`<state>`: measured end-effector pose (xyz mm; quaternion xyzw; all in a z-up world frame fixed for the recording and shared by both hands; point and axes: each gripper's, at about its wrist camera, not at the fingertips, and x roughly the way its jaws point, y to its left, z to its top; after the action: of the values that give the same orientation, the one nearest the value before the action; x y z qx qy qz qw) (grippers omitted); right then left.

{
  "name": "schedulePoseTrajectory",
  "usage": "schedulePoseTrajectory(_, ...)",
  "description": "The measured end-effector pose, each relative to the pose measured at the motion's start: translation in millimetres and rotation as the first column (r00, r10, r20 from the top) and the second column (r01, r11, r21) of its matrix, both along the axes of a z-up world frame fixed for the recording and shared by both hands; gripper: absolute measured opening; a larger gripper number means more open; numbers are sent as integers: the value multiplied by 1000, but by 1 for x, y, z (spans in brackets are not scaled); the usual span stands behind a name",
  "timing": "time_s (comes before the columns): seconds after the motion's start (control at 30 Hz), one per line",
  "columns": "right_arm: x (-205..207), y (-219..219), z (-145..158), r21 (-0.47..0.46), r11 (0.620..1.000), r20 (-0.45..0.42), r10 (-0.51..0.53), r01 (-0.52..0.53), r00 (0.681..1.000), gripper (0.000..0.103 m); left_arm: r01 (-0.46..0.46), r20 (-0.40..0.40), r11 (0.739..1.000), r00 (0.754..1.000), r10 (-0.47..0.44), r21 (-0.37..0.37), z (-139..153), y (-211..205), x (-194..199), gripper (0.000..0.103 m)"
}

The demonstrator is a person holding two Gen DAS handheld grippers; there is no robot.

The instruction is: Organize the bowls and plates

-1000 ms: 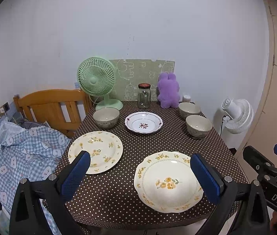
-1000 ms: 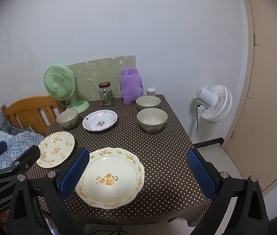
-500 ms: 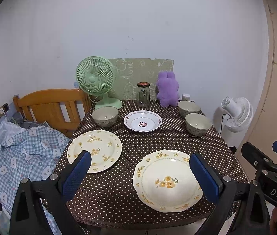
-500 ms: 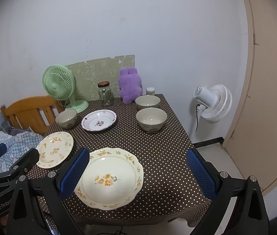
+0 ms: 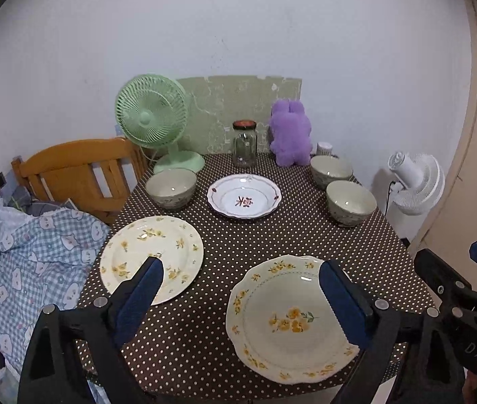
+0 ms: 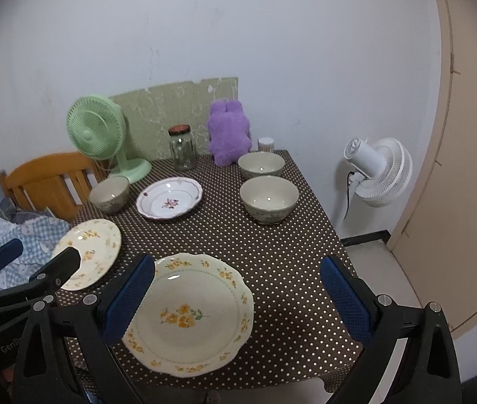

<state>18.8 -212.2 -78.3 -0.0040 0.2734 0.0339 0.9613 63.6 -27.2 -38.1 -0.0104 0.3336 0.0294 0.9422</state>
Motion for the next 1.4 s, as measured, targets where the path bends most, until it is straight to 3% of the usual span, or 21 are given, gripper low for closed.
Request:
schedulePoseTrajectory(0.3,56,17,-29,-30,999,-103,-40,37,994,95,56,-98,998,994,-55,0,-42,13,48,91)
schedulePoseTrajectory(0.6,95,27,-80,-43,995,-233,-98,90,968,91,81,-238,995,967,-91,-53,-101,16,82,83)
schedulePoseTrajectory(0.9,121,25,-130,-45,997,-338,-78,67,938,86,69,-295,998,953,-66,-3,-146,6,92,83)
schedulePoseTrajectory(1.4,136,25,-165,-1,1000,-455,-23,26,890,78,78,-385,997,920,-78,-15,-173,-3,90,62)
